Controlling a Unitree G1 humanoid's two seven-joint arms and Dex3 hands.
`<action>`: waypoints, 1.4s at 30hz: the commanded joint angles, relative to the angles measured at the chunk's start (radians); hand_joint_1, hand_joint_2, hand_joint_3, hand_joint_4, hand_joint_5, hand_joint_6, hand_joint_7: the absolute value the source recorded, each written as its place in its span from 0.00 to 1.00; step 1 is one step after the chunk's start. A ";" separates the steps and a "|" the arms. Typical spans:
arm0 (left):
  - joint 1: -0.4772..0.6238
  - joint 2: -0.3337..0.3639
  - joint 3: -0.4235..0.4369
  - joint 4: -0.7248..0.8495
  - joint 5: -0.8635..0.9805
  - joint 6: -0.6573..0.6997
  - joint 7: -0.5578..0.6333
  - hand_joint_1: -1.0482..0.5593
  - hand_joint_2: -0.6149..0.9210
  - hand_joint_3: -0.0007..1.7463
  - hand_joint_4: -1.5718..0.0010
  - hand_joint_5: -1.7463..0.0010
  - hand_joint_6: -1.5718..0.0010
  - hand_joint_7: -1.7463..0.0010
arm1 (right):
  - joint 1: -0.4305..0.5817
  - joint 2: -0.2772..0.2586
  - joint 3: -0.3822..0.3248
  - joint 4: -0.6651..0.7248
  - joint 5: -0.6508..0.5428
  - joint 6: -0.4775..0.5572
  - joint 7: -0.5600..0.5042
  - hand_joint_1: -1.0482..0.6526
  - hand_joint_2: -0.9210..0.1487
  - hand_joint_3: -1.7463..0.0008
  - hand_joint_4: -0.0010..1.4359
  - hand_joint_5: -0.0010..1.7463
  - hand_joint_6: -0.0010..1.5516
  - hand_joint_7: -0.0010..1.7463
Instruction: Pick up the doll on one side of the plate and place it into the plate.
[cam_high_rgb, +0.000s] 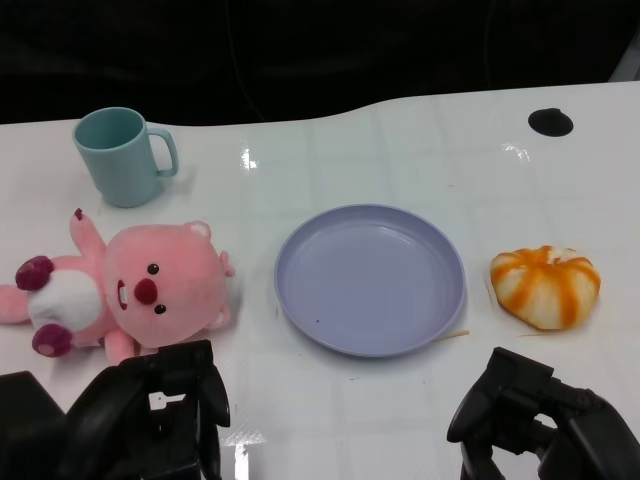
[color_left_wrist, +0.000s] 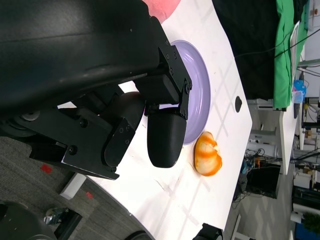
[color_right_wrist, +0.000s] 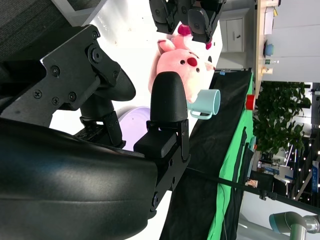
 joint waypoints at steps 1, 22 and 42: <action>-0.005 0.012 0.004 0.007 0.004 -0.005 -0.006 0.61 0.67 0.84 0.43 0.00 0.46 0.12 | 0.002 -0.004 -0.010 -0.012 0.013 0.000 -0.002 0.62 0.39 0.30 0.44 1.00 0.37 0.84; -0.008 0.013 0.004 0.011 0.008 -0.013 -0.007 0.61 0.67 0.83 0.42 0.00 0.46 0.11 | 0.001 -0.004 -0.010 -0.011 0.013 -0.002 -0.001 0.62 0.39 0.30 0.44 1.00 0.37 0.84; -0.015 -0.022 0.054 -0.024 0.003 -0.126 0.013 0.50 0.84 0.38 0.66 0.29 0.63 0.52 | -0.007 -0.006 -0.016 0.001 0.017 -0.009 0.003 0.63 0.40 0.28 0.45 1.00 0.37 0.84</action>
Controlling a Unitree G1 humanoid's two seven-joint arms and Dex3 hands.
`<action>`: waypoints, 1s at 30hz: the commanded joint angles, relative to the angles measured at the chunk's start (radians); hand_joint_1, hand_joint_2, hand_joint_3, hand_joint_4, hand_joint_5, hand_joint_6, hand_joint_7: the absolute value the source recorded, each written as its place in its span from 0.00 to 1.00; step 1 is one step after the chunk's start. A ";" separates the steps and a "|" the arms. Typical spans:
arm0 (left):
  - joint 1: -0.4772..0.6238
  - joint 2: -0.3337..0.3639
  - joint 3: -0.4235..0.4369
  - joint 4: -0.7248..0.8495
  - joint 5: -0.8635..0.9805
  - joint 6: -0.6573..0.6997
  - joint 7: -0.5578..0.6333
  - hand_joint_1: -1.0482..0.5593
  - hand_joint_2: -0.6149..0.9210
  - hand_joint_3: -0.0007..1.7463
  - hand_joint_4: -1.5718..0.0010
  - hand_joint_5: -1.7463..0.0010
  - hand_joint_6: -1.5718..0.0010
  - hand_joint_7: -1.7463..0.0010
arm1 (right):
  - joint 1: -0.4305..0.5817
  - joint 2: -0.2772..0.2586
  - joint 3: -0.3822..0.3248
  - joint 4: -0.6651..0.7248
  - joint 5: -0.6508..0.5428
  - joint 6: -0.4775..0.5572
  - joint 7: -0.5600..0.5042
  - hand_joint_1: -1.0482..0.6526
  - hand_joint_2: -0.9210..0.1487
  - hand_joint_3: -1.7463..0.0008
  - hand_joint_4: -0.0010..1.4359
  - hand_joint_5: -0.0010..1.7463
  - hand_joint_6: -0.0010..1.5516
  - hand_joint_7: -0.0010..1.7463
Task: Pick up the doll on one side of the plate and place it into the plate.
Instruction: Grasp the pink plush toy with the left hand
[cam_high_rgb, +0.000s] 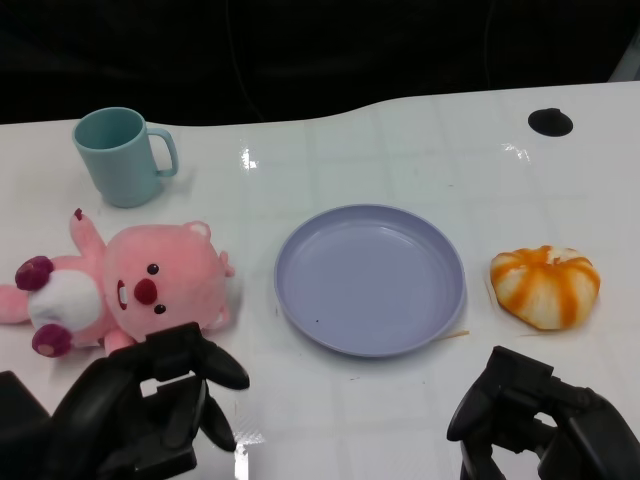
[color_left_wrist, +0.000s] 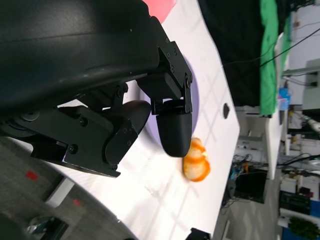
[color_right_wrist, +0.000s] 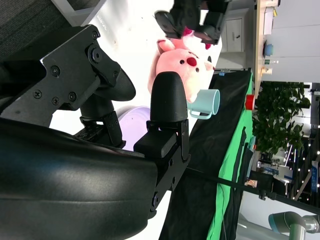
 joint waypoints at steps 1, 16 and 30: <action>-0.015 0.008 0.026 -0.022 0.025 -0.087 0.008 0.48 0.88 0.30 0.68 0.33 0.63 0.58 | -0.001 -0.005 -0.015 -0.002 0.017 -0.009 0.002 0.63 0.41 0.28 0.45 1.00 0.37 0.84; -0.090 0.208 0.113 -0.025 0.345 -0.318 0.023 0.26 1.00 0.03 0.99 0.63 0.84 0.93 | -0.003 -0.004 -0.018 -0.001 0.017 -0.011 0.004 0.64 0.40 0.29 0.44 1.00 0.36 0.85; -0.150 0.419 0.153 -0.060 0.856 -0.256 0.068 0.16 1.00 0.03 1.00 0.96 0.95 0.99 | 0.000 -0.006 -0.021 0.001 0.015 -0.018 0.005 0.62 0.40 0.29 0.44 1.00 0.36 0.85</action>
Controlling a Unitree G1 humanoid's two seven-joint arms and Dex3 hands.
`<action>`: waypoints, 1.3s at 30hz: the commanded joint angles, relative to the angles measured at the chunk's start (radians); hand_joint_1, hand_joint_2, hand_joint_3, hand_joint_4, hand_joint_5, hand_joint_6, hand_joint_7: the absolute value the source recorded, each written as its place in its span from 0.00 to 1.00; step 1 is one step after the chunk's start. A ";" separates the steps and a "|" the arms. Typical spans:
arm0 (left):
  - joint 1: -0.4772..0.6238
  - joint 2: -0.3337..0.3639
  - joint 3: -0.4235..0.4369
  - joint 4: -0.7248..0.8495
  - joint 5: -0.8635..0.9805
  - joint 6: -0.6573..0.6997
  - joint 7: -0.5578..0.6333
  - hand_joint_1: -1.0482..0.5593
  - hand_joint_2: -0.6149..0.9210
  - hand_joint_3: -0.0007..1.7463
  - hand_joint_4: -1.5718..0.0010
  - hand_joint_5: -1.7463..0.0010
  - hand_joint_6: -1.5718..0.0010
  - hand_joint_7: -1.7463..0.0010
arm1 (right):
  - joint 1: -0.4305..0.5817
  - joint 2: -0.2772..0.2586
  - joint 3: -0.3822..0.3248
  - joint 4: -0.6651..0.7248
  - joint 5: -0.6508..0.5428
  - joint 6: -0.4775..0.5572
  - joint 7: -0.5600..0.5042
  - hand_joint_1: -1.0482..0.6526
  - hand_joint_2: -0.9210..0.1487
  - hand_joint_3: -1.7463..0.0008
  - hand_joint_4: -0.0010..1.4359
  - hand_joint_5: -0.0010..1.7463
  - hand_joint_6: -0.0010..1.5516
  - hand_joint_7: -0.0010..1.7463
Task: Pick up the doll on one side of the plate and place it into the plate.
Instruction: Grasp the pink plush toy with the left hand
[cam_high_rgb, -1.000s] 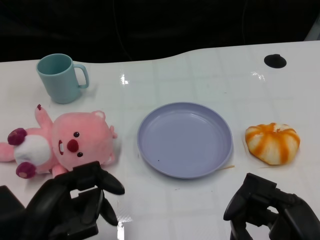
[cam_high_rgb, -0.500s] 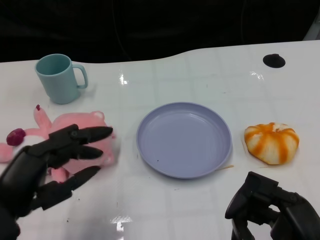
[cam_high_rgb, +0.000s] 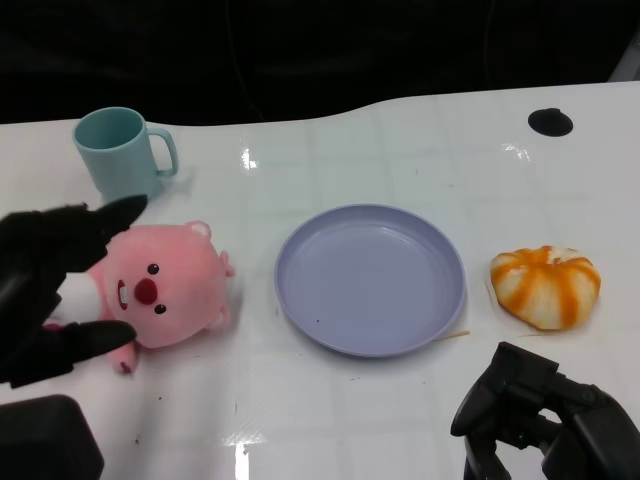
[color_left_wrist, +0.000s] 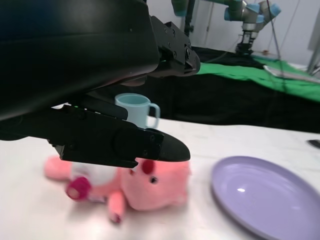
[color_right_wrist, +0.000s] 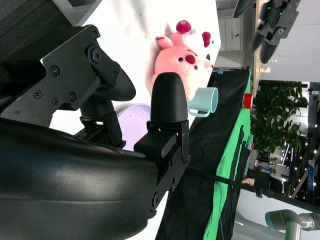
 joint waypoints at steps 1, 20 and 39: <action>-0.028 0.053 -0.012 0.028 0.093 0.023 0.008 0.17 0.99 0.03 1.00 0.96 0.94 0.99 | 0.003 -0.006 -0.009 -0.002 0.011 -0.009 0.001 0.62 0.40 0.29 0.44 1.00 0.36 0.85; -0.283 0.108 -0.275 0.429 0.348 0.084 0.015 0.16 0.99 0.00 0.95 0.92 0.90 0.99 | 0.014 -0.002 -0.002 -0.015 0.004 -0.003 -0.006 0.61 0.40 0.30 0.44 1.00 0.37 0.84; -0.658 -0.025 -0.593 1.211 0.335 -0.035 0.150 0.35 1.00 0.01 0.80 0.95 0.79 0.98 | 0.026 -0.006 -0.002 -0.035 0.000 0.004 -0.007 0.61 0.41 0.29 0.45 1.00 0.38 0.84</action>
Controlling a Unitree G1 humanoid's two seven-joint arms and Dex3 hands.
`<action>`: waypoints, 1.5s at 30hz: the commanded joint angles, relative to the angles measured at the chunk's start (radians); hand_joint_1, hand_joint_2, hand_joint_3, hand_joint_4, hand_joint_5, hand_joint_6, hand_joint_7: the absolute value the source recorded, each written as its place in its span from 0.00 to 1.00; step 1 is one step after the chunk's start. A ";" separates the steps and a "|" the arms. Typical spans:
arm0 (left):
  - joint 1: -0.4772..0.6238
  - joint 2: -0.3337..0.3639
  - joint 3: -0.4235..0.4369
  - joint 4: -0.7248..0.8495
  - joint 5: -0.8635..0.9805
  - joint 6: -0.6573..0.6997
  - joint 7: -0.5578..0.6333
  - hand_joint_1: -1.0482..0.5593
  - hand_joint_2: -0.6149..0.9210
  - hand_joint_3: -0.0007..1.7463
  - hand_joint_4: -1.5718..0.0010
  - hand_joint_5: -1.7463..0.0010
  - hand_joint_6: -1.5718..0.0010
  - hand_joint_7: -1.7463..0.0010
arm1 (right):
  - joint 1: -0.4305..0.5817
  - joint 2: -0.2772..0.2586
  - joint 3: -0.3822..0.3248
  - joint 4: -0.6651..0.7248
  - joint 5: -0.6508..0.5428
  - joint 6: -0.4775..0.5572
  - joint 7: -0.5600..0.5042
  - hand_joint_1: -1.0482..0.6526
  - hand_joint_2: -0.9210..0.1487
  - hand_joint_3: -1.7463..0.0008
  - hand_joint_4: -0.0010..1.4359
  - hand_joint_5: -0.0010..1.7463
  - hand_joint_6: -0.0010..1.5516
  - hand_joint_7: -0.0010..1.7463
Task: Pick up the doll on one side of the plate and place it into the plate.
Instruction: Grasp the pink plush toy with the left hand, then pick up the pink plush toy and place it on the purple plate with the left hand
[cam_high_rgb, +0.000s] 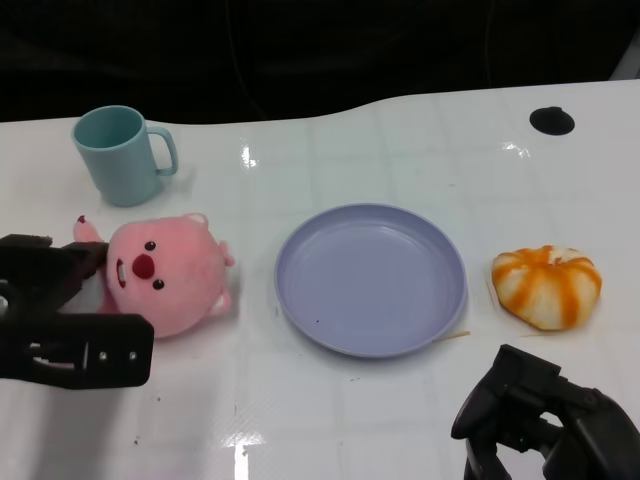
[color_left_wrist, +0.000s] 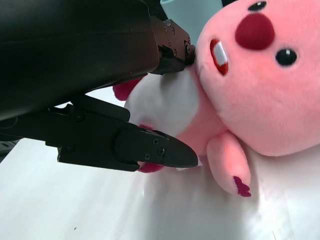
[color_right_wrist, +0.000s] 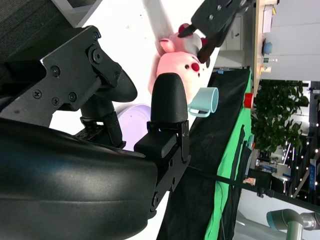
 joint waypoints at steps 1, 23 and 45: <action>-0.019 -0.040 -0.037 0.136 -0.025 -0.039 0.037 0.39 1.00 0.01 0.74 0.95 0.73 0.98 | 0.006 -0.007 -0.006 -0.013 0.004 0.001 -0.003 0.61 0.41 0.29 0.45 1.00 0.38 0.84; -0.010 -0.093 0.040 0.189 -0.221 -0.124 0.460 0.57 0.86 0.42 0.44 0.00 0.57 0.00 | 0.002 -0.004 0.000 -0.021 0.005 0.016 -0.004 0.62 0.42 0.26 0.45 1.00 0.37 0.85; 0.067 -0.169 0.118 -0.481 -0.272 0.112 0.208 0.58 0.68 0.64 0.44 0.00 0.56 0.00 | 0.002 -0.002 0.014 -0.027 -0.002 0.029 -0.009 0.62 0.42 0.27 0.45 1.00 0.37 0.85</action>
